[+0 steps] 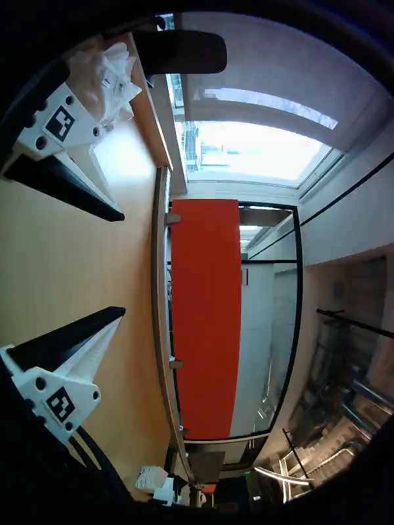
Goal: Fold towel
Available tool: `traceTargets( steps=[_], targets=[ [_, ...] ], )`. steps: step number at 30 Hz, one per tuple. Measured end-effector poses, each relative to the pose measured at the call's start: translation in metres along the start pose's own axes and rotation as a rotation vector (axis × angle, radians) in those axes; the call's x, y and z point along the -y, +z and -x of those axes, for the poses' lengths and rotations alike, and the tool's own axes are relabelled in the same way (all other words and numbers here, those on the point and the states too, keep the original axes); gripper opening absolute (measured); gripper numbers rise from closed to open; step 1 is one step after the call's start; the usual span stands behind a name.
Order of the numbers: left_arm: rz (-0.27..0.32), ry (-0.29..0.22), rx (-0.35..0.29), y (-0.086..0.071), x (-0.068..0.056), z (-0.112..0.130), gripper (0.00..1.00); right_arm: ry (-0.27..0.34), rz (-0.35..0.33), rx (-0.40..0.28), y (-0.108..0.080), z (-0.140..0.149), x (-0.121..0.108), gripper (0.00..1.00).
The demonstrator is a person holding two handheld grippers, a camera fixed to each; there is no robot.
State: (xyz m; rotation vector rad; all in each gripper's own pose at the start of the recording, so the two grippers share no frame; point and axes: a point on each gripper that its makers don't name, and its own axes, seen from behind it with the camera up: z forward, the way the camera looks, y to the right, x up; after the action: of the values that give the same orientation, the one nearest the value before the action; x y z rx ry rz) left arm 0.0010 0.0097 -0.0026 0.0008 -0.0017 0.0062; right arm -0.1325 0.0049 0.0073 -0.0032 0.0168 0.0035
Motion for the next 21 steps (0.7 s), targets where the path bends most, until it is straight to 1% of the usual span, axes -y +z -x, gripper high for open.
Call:
traceTargets(
  steps=[21],
  targets=[
    [0.000, 0.000, 0.000, 0.0003, 0.0014, 0.0004, 0.96, 0.000, -0.008, 0.001, -0.0019, 0.0019, 0.0027, 0.99]
  ],
)
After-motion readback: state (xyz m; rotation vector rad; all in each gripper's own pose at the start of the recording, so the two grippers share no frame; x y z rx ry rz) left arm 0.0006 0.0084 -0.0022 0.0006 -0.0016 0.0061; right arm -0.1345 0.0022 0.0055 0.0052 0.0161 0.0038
